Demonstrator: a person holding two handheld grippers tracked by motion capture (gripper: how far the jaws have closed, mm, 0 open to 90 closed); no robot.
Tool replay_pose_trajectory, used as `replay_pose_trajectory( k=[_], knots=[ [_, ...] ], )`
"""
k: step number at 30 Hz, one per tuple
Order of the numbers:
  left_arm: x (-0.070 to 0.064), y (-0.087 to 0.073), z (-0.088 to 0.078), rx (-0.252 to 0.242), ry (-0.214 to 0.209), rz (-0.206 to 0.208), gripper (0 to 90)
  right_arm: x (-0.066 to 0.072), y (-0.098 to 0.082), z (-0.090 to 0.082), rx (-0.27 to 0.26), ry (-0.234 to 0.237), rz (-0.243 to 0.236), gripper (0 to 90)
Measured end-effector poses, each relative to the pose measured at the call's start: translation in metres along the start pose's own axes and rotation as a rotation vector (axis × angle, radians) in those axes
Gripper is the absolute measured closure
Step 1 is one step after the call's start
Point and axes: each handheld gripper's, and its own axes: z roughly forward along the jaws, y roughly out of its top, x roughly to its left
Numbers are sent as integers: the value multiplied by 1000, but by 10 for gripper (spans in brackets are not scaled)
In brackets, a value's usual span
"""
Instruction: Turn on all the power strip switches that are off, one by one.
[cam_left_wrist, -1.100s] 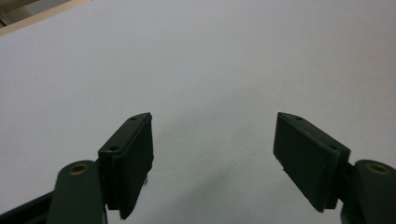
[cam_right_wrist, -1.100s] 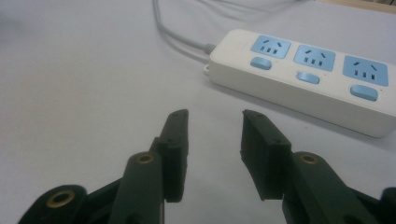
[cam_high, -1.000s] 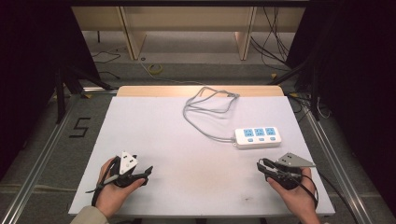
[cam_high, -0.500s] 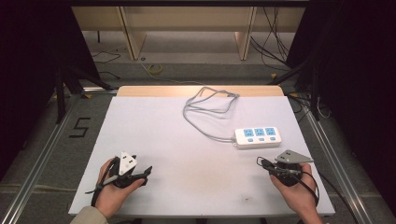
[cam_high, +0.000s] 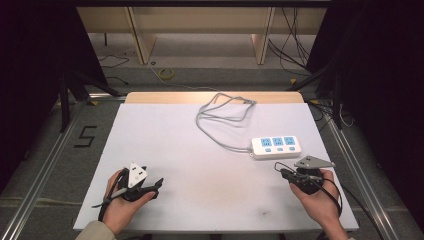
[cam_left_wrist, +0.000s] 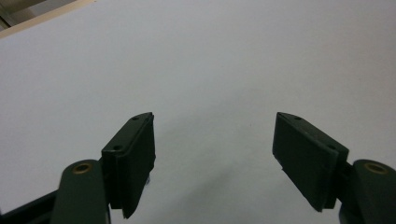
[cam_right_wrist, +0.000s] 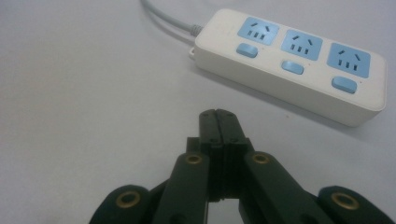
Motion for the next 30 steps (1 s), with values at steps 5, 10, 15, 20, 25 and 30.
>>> replay_pose_trajectory(
  k=[5, 10, 15, 20, 25, 30],
  knots=[
    [0, 0, 0, 2, 1, 3, 301, -3, 5, 1, 8, -12, 3, 900],
    [0, 1, 0, 0, 3, 3, 301, -6, 10, 1, 11, -20, 5, 900],
    [0, 1, 0, -2, 4, 0, 301, -6, 15, 3, 20, -18, 8, 900],
    [1, 1, 0, 0, 5, 4, 300, -5, 20, 6, 36, -14, 10, 900],
    [1, 2, 0, 1, 4, 9, 303, -5, 24, 10, 53, -7, 15, 900],
    [1, 2, 1, -2, 7, 6, 301, -7, 28, 12, 59, -9, 22, 900]
  ],
)
